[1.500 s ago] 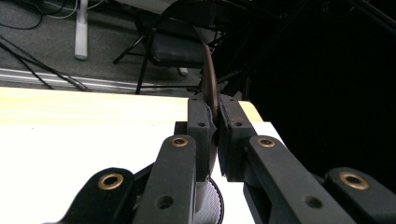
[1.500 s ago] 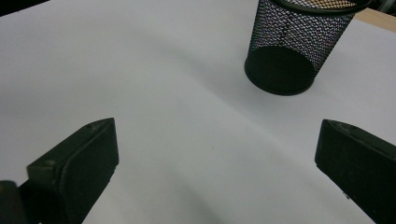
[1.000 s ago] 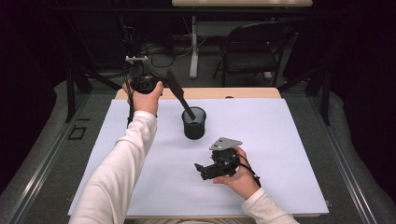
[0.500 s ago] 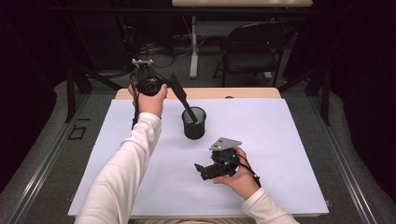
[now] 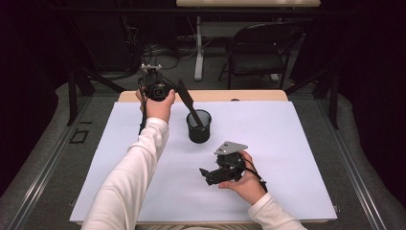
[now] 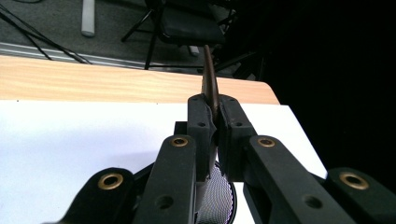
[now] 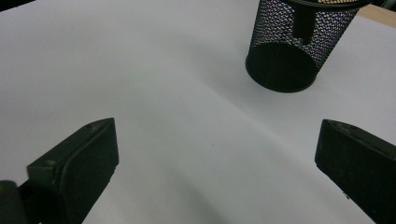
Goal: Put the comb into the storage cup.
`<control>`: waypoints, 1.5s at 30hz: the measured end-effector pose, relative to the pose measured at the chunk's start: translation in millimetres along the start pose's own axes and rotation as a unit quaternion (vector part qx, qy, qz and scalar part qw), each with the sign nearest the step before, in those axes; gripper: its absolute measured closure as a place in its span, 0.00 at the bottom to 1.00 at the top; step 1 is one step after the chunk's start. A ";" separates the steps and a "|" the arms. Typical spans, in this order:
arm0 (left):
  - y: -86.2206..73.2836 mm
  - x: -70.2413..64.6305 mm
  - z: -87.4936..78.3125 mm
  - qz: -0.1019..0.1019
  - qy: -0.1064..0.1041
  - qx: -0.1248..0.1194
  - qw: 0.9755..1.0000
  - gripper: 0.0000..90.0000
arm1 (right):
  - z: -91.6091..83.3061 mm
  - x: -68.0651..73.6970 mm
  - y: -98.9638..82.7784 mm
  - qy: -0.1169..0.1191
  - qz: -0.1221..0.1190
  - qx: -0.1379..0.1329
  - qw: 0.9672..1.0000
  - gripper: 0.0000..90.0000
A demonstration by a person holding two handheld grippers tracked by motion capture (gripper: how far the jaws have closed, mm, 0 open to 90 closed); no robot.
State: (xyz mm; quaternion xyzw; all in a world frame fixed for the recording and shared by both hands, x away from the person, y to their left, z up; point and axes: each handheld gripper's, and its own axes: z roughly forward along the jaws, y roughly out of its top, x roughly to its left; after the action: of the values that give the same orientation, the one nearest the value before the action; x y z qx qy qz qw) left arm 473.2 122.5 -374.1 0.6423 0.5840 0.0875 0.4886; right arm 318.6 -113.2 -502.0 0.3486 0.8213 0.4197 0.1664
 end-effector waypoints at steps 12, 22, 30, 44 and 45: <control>-9.8 -1.0 11.8 0.002 0.003 0.009 1.000 0.94 | 0.3 0.3 -0.3 -0.001 -0.002 0.002 1.000 0.00; -15.5 2.1 18.1 -0.009 -0.004 0.013 1.000 0.94 | 0.6 -0.2 -0.6 0.000 -0.002 0.000 1.000 0.00; -18.3 4.2 21.1 -0.016 -0.005 0.013 1.000 0.94 | 0.7 -0.7 -0.6 -0.001 -0.003 0.001 1.000 0.00; -22.6 13.1 23.9 -0.031 -0.008 0.012 0.999 0.94 | 1.5 0.0 -0.9 -0.001 -0.003 0.004 1.000 0.00; -22.7 13.3 23.9 -0.032 -0.008 0.012 0.999 0.94 | 1.5 0.1 -0.9 -0.001 -0.003 0.003 1.000 0.00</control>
State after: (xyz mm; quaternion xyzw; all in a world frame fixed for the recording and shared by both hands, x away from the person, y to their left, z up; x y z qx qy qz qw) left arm 478.5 117.4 -408.9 0.6299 0.6010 0.0599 0.4883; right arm 319.0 -112.7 -503.7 0.3470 0.8237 0.4162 0.1670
